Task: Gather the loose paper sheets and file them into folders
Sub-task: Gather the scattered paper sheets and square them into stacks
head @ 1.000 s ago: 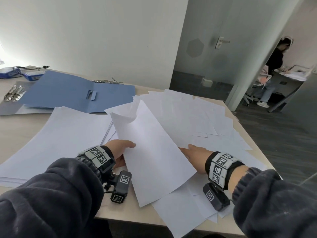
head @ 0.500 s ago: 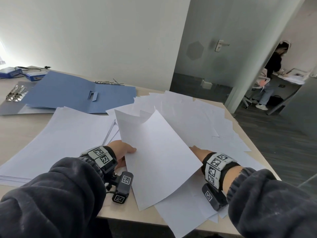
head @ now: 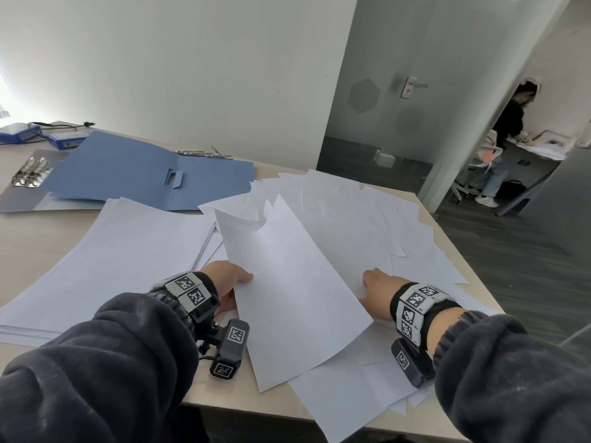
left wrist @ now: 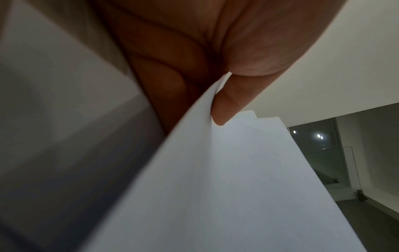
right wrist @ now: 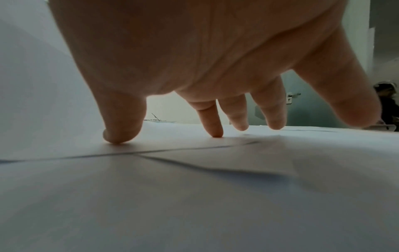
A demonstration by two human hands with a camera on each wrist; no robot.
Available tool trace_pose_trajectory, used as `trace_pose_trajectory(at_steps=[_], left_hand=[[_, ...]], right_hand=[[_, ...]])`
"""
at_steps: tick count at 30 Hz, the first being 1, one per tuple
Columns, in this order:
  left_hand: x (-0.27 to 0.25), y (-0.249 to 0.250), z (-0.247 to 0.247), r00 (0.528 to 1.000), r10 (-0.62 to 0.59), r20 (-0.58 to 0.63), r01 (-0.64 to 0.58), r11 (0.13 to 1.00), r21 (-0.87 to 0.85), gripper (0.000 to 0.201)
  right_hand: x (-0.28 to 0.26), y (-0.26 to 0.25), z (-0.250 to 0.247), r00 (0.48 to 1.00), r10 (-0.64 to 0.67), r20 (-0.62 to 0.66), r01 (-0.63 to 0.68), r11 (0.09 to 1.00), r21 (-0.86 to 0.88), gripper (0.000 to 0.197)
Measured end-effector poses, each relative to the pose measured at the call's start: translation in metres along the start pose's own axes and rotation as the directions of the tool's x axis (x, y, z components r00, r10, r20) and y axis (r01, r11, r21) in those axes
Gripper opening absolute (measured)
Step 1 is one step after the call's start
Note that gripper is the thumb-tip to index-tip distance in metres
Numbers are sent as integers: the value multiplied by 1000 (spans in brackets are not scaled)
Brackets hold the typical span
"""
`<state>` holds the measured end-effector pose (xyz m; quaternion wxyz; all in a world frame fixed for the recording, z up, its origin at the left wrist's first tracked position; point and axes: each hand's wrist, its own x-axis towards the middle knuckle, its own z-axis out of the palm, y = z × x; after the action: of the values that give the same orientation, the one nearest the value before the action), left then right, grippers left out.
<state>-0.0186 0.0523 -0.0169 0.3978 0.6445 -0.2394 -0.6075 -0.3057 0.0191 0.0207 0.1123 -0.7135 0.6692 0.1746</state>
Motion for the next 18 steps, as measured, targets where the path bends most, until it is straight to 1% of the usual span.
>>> trace_pose_trajectory(at_steps=[2, 3, 5, 6, 7, 8, 10, 11, 12, 14, 15, 16, 18], left_hand=[[0, 0, 0, 1000, -5, 2, 5, 1000, -9, 23], [0, 0, 0, 1000, -8, 5, 8, 1000, -12, 23], [0, 0, 0, 1000, -10, 7, 10, 1000, -22, 23], [0, 0, 0, 1000, -9, 9, 9, 1000, -26, 20], [0, 0, 0, 1000, -9, 10, 9, 1000, -26, 16], [0, 0, 0, 1000, -8, 8, 8, 1000, -24, 12], [0, 0, 0, 1000, -5, 2, 5, 1000, -26, 10], [0, 0, 0, 1000, -2, -1, 2, 1000, -26, 10], [0, 0, 0, 1000, 0, -2, 0, 1000, -23, 10], [1, -1, 0, 1000, 4, -7, -4, 1000, -12, 6], [1, -1, 0, 1000, 5, -8, -5, 1000, -4, 4], [1, -1, -1, 1000, 6, -10, -6, 1000, 0, 3], [1, -2, -1, 1000, 12, -10, -12, 1000, 2, 4]], right_hand=[[-1, -1, 0, 1000, -5, 13, 5, 1000, 24, 68], [-1, -3, 1, 1000, -16, 22, 15, 999, 50, 72], [4, -6, 5, 998, -58, -2, 58, 996, 70, 91], [6, -7, 6, 996, -85, -12, 86, 993, 79, 97], [7, -8, 6, 994, -106, -17, 107, 989, 105, 96], [7, -10, 4, 992, -126, -28, 129, 980, 150, 87], [4, -13, 0, 979, -184, -88, 200, 951, 235, 60], [3, -14, -1, 965, -235, -113, 257, 928, 268, 52], [0, -16, -3, 948, -293, -121, 317, 901, 295, 48], [-7, -23, -3, 919, -382, -93, 390, 854, 345, 54], [-11, -27, -2, 912, -405, -71, 402, 840, 365, 60], [-14, -32, -1, 906, -420, -51, 407, 832, 376, 66], [-15, -39, 1, 898, -438, -37, 421, 833, 360, 85]])
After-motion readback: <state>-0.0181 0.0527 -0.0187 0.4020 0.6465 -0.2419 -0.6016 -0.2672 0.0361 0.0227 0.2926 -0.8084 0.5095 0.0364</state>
